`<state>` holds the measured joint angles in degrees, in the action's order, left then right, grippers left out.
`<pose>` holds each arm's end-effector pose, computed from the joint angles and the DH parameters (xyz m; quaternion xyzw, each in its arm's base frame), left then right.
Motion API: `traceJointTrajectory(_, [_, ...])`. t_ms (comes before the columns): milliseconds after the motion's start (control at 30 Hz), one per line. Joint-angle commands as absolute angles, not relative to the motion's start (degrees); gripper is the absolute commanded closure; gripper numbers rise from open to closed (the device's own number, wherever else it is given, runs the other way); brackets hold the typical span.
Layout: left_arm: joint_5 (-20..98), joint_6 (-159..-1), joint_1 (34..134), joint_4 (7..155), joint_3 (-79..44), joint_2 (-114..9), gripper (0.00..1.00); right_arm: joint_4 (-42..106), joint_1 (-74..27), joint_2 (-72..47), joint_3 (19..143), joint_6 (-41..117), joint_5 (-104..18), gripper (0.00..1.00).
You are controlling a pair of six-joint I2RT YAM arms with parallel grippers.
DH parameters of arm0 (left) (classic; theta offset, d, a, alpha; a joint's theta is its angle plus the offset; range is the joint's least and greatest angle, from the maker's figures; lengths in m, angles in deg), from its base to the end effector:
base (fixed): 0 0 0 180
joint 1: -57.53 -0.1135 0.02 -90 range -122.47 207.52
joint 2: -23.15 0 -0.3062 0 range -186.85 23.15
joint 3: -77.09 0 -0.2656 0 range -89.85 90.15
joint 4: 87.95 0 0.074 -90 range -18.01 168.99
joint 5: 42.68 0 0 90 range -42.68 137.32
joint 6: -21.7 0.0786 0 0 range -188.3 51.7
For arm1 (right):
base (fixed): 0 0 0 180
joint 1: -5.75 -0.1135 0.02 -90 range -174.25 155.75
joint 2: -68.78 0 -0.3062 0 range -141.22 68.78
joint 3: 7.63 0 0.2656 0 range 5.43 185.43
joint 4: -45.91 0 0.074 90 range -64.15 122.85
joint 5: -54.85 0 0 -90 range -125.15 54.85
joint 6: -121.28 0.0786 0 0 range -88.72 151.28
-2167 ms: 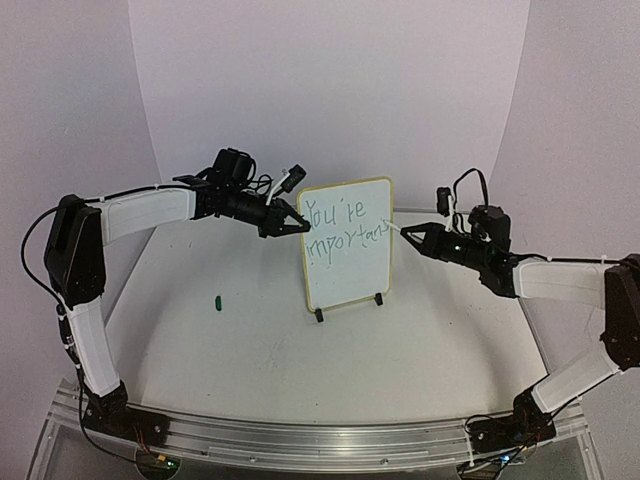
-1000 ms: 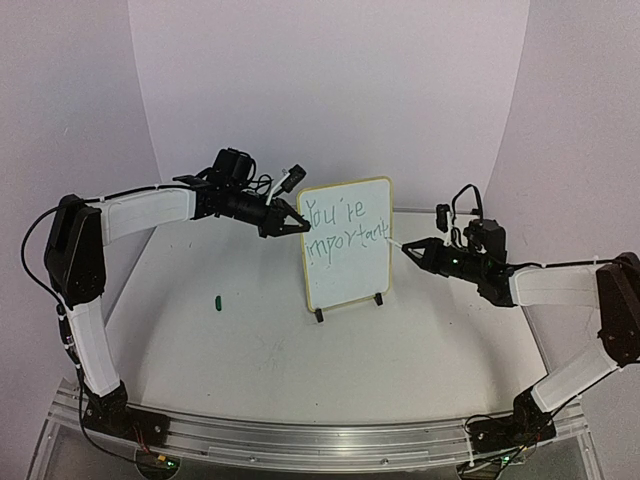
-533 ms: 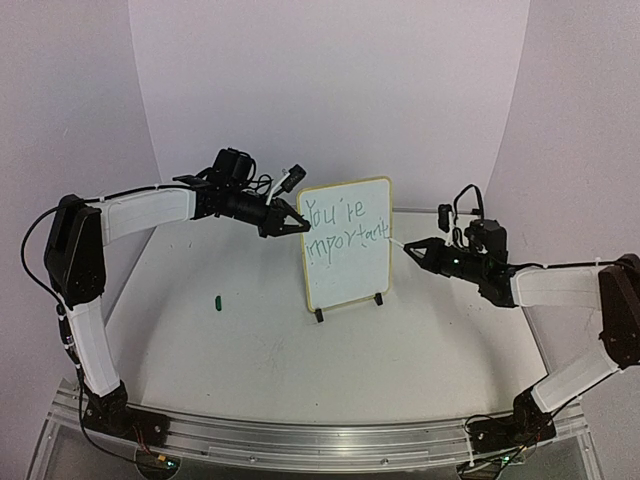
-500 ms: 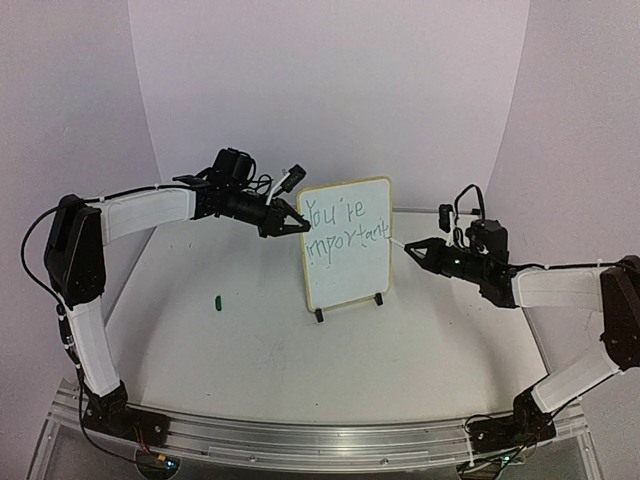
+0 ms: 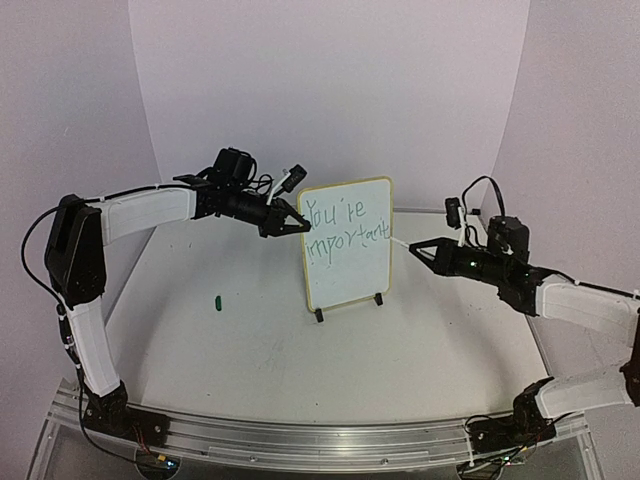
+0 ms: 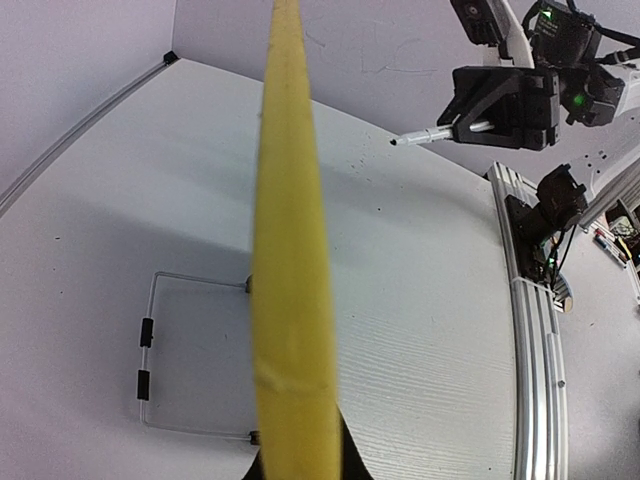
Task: Write a sentence on the whiteboard
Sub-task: Pick up the sentence from the whiteboard.
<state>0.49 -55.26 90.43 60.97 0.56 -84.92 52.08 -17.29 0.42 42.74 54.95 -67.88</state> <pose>0.3748 -0.3108 0.3088 0.4856 0.6809 -0.4205 0.3516 0.2565 0.1553 0.2874 -0.1736 0.7457 0.4406 0.4687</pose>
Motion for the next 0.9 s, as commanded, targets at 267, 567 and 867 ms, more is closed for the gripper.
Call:
traceJointTrajectory(267, [0.01, -54.59, 91.74, 55.35, 0.65, -86.45, 1.0, 56.18, -36.33, -16.5, 53.4, 50.81, -63.01, 1.0])
traceJointTrajectory(567, [0.14, -54.46, 91.72, 55.43, 0.41, -86.11, 1.0, 58.36, -37.35, -27.44, 58.62, 52.65, -62.96, 1.0])
traceJointTrajectory(867, [0.2, -54.49, 91.72, 55.38, 0.44, -86.02, 1.0, 59.72, -37.32, -30.65, 58.86, 54.91, -57.66, 1.0])
